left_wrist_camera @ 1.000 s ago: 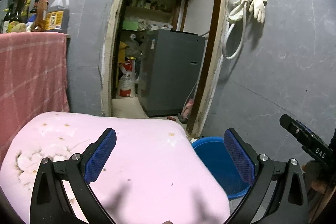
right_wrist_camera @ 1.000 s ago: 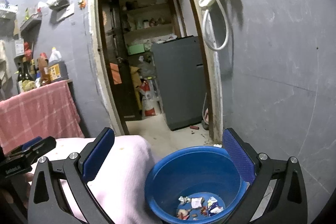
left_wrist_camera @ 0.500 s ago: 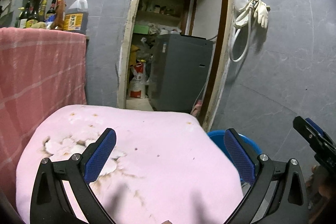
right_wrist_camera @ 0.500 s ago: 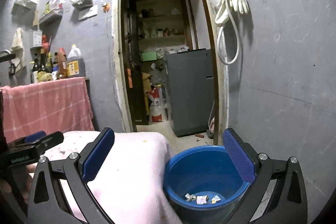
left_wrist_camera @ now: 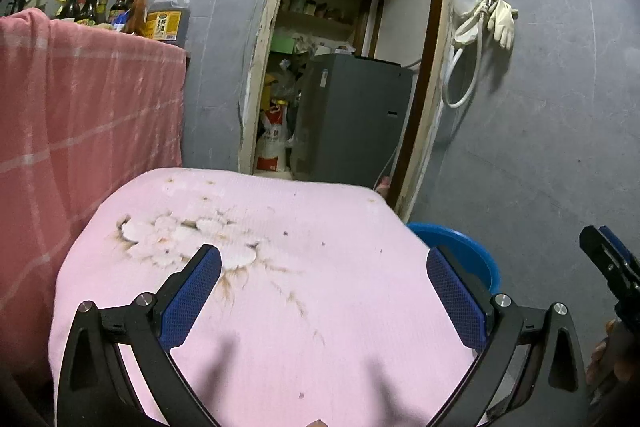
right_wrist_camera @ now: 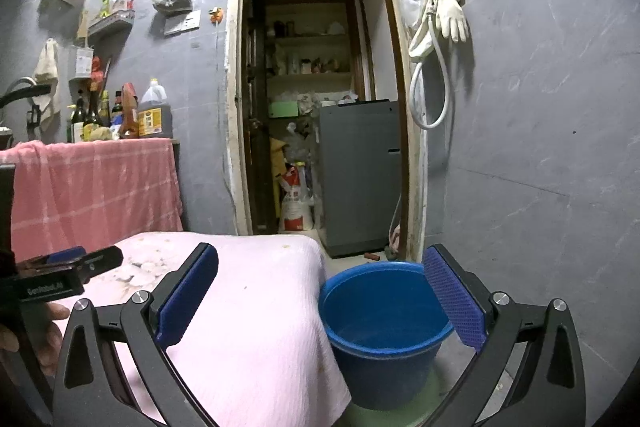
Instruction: Collect trash
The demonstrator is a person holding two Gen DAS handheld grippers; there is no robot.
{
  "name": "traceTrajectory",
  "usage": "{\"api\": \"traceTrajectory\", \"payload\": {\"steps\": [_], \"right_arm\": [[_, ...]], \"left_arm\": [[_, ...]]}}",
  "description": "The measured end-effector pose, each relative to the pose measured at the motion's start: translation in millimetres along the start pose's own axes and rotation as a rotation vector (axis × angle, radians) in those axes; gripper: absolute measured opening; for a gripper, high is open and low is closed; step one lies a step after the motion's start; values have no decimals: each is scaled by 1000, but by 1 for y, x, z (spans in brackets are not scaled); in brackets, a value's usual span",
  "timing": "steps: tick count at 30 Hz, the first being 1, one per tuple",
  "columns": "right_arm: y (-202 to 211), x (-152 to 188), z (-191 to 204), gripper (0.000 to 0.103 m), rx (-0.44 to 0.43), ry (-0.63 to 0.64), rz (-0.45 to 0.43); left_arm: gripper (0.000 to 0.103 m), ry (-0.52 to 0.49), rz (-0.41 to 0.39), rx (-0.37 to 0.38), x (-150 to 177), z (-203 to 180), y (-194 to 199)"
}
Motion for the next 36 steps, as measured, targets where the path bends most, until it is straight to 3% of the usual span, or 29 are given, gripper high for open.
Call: {"api": "traceTrajectory", "payload": {"steps": [12,18,27,36], "right_arm": [[22,30,15,103,22,1,51],[27,44,16,103,20,2,46],[34,59,23,103,16,28,25],[35,66,24,103,17,34,34]], "left_arm": [[101,-37,-15,-41,36,7,34],[101,-67,-68,-75,54,8,44],[101,-58,-105,-44,62,10,49],[101,-91,-134,-60,68,4,53]]}}
Point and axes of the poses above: each gripper's, at about its wrist camera, not at the fingertips, and y roughly against the way its jaws point, z to its left, x to its underside, the point moved 6 cm from there along -y, roughly the way its jaws point, and after that the axes turned 9 degrees about -x, right-handed, at the moved point
